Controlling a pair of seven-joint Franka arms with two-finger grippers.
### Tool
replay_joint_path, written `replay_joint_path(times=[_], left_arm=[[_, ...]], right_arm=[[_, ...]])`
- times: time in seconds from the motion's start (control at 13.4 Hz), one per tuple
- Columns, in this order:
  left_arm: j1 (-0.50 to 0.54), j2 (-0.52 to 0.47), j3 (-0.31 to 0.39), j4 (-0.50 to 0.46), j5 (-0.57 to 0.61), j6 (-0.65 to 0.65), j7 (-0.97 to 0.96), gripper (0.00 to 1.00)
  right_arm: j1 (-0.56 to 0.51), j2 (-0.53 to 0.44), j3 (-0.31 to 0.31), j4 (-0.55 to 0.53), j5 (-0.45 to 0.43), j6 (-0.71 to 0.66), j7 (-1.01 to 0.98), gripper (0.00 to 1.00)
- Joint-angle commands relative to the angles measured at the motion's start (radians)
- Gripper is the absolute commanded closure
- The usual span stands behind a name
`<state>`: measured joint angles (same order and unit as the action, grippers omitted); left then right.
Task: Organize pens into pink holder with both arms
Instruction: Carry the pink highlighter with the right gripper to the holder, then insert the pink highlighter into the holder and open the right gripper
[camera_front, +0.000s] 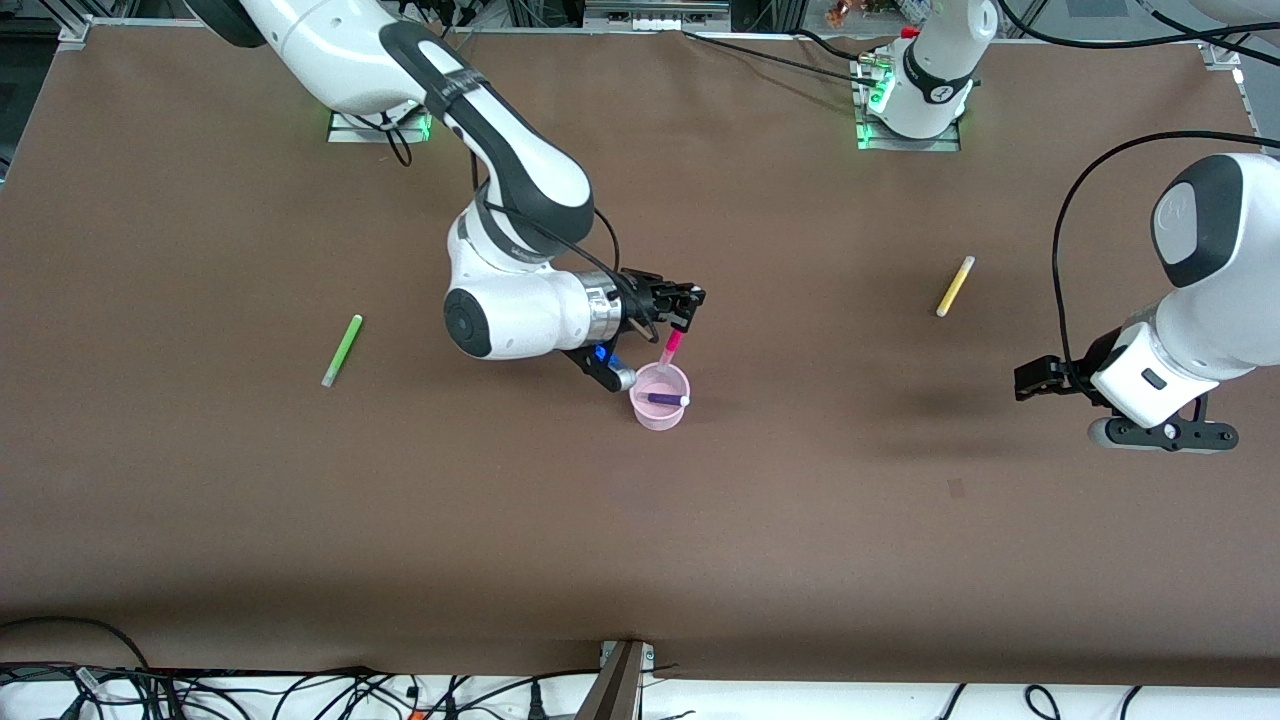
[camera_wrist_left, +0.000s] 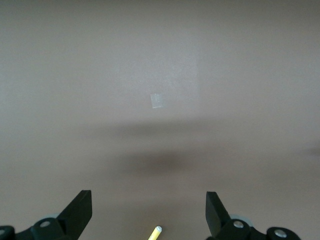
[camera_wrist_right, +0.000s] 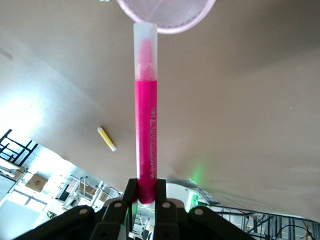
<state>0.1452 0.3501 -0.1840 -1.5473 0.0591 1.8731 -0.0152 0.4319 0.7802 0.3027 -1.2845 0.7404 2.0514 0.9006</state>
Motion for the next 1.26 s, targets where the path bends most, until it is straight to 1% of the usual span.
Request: replay_joint_path(times=[0.0,0.3,0.67,0.82,0.97,1.19], left_arm=[[-0.001,-0.005,0.000,-0.007,-0.008,0.011,0.014,0.00],[-0.001,-0.005,0.000,-0.007,-0.008,0.011,0.014,0.00],[-0.001,-0.003,0.000,-0.007,-0.008,0.012,0.014,0.00],[-0.001,-0.003,0.000,-0.007,-0.008,0.021,0.014,0.00],[-0.001,-0.003,0.000,-0.007,-0.008,0.021,0.014,0.00],[-0.001,-0.005,0.001,-0.008,-0.008,0.021,0.014,0.00]], right_arm=[[0.005,0.028,0.003,0.013,0.024,0.021,-0.002,1.00],[0.011,0.048,0.001,0.014,0.016,0.036,-0.008,1.00],[-0.001,0.080,-0.004,0.014,0.016,0.050,-0.092,1.00],[-0.002,0.096,-0.019,0.014,0.016,0.050,-0.124,0.93],[-0.002,0.105,-0.020,0.016,0.016,0.070,-0.129,0.84],[-0.002,0.109,-0.020,0.016,0.016,0.095,-0.144,0.79]])
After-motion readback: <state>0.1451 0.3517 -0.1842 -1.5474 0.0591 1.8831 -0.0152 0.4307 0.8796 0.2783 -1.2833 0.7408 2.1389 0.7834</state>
